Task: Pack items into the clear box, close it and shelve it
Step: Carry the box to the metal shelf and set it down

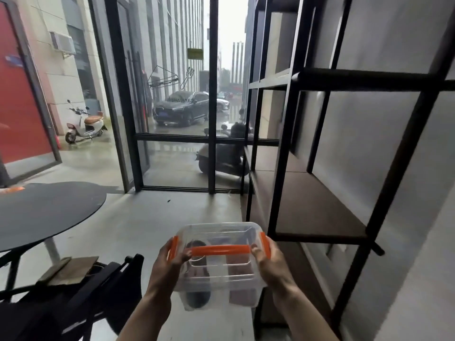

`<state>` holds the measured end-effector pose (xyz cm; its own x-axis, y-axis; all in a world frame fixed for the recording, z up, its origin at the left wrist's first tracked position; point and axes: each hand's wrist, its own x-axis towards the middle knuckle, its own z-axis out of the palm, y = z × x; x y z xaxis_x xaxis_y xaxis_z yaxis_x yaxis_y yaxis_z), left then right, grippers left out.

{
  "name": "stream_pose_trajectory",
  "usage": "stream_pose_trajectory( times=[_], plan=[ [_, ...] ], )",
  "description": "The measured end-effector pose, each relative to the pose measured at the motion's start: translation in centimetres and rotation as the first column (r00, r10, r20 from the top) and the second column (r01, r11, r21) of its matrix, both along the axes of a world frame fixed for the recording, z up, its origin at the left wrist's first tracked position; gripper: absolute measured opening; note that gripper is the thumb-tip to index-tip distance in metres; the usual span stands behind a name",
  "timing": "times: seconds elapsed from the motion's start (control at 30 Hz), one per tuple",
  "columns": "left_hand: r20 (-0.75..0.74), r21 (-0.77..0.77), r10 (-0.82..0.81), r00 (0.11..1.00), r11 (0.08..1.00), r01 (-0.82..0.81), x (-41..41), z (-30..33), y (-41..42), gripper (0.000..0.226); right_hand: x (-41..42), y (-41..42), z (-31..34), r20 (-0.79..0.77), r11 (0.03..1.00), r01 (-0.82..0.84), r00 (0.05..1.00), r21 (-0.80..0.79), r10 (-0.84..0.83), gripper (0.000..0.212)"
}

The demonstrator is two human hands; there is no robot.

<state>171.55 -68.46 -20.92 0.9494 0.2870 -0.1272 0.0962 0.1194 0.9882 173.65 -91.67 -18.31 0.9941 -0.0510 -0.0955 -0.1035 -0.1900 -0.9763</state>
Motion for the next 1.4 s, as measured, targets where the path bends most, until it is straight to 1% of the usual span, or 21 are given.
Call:
stream_pose_trajectory(
  times=[0.23, 0.37, 0.47, 0.53, 0.63, 0.7, 0.83, 0.9, 1.0, 1.07, 1.17, 1.3, 1.33, 1.4],
  plan=[
    [0.03, -0.04, 0.08, 0.996, 0.996, -0.079, 17.7, -2.6, 5.7, 0.085, 19.1, 6.3, -2.1, 0.018, 0.995, -0.078, 0.997, -0.06, 0.079, 0.059],
    [0.021, -0.08, 0.1, 0.995, 0.992, -0.098, 30.0, -2.7, 10.6, 0.099, 31.5, 11.1, -2.0, 0.019, 0.993, -0.081, 0.996, -0.08, 0.083, 0.06],
    [0.014, -0.073, 0.097, 0.995, 0.993, -0.096, 38.9, -1.4, 13.5, 0.097, 40.4, 14.0, -1.4, 0.005, 0.992, -0.095, 0.995, -0.078, 0.095, 0.063],
    [0.017, -0.042, 0.083, 0.996, 0.996, -0.083, 44.5, -0.8, 15.0, 0.096, 45.7, 15.2, -1.0, 0.011, 0.994, -0.072, 0.997, -0.077, 0.073, 0.065],
    [0.009, -0.011, 0.048, 0.999, 0.999, -0.048, 52.4, -0.6, 15.9, 0.097, 52.6, 15.8, -1.1, 0.015, 0.998, -0.033, 0.999, -0.044, 0.034, 0.064],
    [0.023, -0.007, 0.026, 0.999, 1.0, -0.025, 57.8, -0.8, 15.8, 0.091, 57.4, 15.7, -1.2, 0.01, 1.0, -0.011, 1.0, -0.021, 0.012, 0.063],
    [0.03, 0.027, -0.044, 0.999, 0.999, 0.043, 68.9, -1.5, 14.0, 0.079, 67.0, 14.0, -2.1, 0.038, 0.998, 0.062, 0.997, -0.01, -0.061, 0.062],
    [0.03, 0.034, -0.077, 0.997, 0.997, 0.076, 74.1, -1.1, 12.3, 0.085, 71.7, 12.6, -2.2, 0.055, 0.995, 0.101, 0.993, 0.016, -0.102, 0.062],
    [-0.002, 0.059, -0.15, 0.989, 0.987, 0.15, 82.1, 0.1, 9.3, 0.096, 78.2, 9.8, -1.7, 0.029, 0.981, 0.175, 0.984, 0.084, -0.178, 0.063],
    [-0.003, 0.063, -0.213, 0.977, 0.975, 0.213, 87.0, 0.8, 6.7, 0.096, 81.7, 7.4, -1.4, 0.021, 0.967, 0.236, 0.971, 0.098, -0.239, 0.063],
    [0.01, 0.065, -0.308, 0.951, 0.95, 0.307, 93.6, 1.2, 2.0, 0.086, 85.8, 3.2, -1.1, 0.035, 0.93, 0.355, 0.933, 0.09, -0.359, 0.063],
    [0.011, 0.047, -0.489, 0.872, 0.872, 0.488, 100.1, 0.5, -5.2, 0.086, 88.1, -2.7, -1.5, 0.03, 0.848, 0.525, 0.849, 0.075, -0.528, 0.06],
    [0.018, 0.052, -0.537, 0.843, 0.843, 0.536, 101.3, 0.2, -7.4, 0.084, 88.4, -4.3, -1.8, 0.028, 0.816, 0.574, 0.816, 0.063, -0.577, 0.059],
    [0.026, 0.056, -0.633, 0.773, 0.773, 0.631, 103.5, -0.7, -11.8, 0.072, 88.3, -7.3, -2.4, 0.032, 0.742, 0.67, 0.741, 0.036, -0.671, 0.057]
  ],
)
